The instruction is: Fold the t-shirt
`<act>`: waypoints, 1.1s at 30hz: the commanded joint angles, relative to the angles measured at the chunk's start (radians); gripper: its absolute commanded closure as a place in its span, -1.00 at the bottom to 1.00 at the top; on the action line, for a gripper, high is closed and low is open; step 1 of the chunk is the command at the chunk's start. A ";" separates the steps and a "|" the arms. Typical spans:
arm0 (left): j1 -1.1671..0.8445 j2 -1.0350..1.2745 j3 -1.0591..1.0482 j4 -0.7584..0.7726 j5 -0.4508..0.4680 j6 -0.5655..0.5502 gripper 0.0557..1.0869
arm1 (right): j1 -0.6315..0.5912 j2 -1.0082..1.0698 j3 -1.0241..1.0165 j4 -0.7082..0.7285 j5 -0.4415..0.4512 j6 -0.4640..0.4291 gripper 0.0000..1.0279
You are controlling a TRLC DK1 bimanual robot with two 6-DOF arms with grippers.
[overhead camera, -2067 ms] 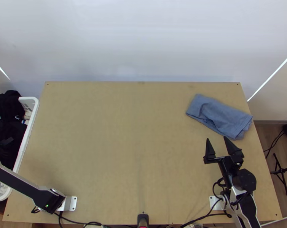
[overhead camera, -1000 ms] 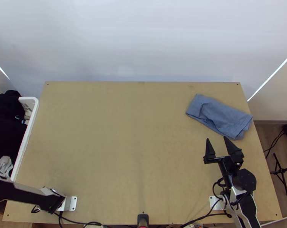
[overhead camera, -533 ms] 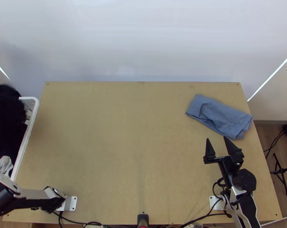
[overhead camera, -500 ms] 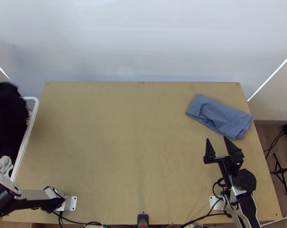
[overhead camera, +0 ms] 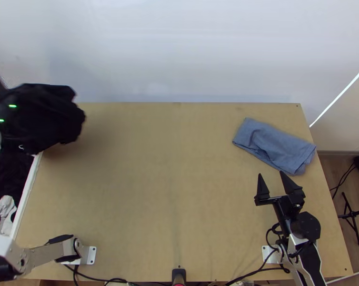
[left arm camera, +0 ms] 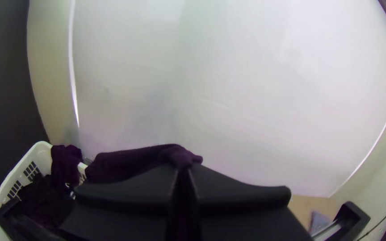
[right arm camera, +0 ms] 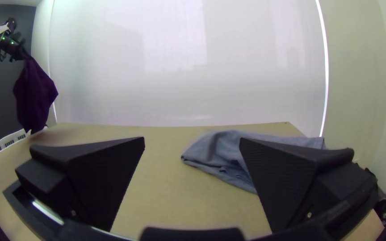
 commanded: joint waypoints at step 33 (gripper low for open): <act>-1.222 0.308 -0.296 0.420 -0.351 -0.222 -0.92 | 0.000 0.000 0.000 0.000 0.000 0.000 -0.92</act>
